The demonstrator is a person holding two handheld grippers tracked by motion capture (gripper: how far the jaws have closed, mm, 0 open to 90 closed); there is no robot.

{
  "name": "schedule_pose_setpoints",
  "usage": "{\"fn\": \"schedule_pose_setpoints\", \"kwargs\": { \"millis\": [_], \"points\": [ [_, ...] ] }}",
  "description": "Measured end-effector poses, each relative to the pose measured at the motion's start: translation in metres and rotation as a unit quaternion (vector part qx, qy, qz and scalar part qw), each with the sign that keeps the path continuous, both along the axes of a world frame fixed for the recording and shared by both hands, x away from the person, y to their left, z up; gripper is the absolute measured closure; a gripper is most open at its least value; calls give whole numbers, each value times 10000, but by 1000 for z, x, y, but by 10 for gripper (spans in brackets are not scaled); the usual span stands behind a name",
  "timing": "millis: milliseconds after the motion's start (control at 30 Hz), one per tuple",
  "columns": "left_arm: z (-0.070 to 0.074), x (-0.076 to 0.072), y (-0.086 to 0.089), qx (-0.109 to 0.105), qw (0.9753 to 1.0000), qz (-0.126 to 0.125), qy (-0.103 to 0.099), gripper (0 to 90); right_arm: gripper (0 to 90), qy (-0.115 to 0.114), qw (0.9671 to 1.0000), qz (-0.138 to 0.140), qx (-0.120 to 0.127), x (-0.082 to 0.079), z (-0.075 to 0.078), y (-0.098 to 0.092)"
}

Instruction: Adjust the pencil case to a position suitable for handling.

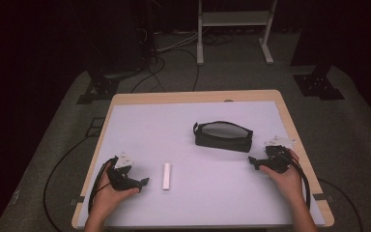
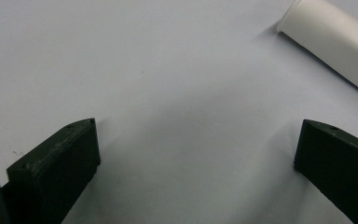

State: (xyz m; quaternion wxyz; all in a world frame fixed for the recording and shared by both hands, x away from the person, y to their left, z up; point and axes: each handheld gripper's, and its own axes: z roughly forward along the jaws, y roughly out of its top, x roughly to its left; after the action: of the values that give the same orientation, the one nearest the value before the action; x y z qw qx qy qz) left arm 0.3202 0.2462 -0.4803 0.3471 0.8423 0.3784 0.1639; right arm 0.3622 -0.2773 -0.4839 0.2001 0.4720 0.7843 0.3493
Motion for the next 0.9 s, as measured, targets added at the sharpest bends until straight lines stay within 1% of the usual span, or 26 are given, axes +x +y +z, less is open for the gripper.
{"fn": "schedule_pose_setpoints", "kwargs": {
  "millis": [300, 333, 367, 400, 433, 533, 600, 633, 733, 767, 800, 900],
  "points": [
    [0, 0, 0, 1, 10000, -1, 7, 0, 149, -11, 10000, 11, -7, 0, 0, -1],
    [0, 0, 0, 0, 10000, 0, 4, 0, 171, -15, 10000, -3, 9, 0, 1, -2],
    [0, 0, 0, 0, 10000, 0, 4, 0, 171, -15, 10000, -3, 9, 0, 1, -2],
    [0, 0, 0, 1, 10000, 1, 0, 0, 214, -17, 10000, -30, 1, -1, 2, -3],
    [0, 0, 0, 0, 10000, 0, 2, 0, 230, -18, 10000, -39, -12, -2, 3, -3],
    [0, 0, 0, -1, 10000, 0, -7, 0, 280, 45, 10000, -26, -59, -4, 5, -3],
    [0, 0, 0, 0, 10000, -1, -6, 0, 283, 56, 9999, -32, -79, -5, 6, -3],
    [0, 0, 0, 0, 10000, 0, -7, 0, 292, 29, 10000, -17, -39, -7, 9, -4],
    [0, 0, 0, 0, 10000, -1, -4, 0, 298, 6, 10000, -12, -28, -8, 11, -4],
    [0, 0, 0, -1, 10000, 0, -5, 0, 314, -91, 9999, 24, 46, -11, 16, -5],
    [0, 0, 0, 2, 10000, -1, -7, 0, 316, -133, 9999, 55, 60, -11, 18, -5],
    [0, 0, 0, 2, 10000, -1, -6, 0, 318, -176, 9997, 132, 60, -13, 24, -5]
  ]
}}
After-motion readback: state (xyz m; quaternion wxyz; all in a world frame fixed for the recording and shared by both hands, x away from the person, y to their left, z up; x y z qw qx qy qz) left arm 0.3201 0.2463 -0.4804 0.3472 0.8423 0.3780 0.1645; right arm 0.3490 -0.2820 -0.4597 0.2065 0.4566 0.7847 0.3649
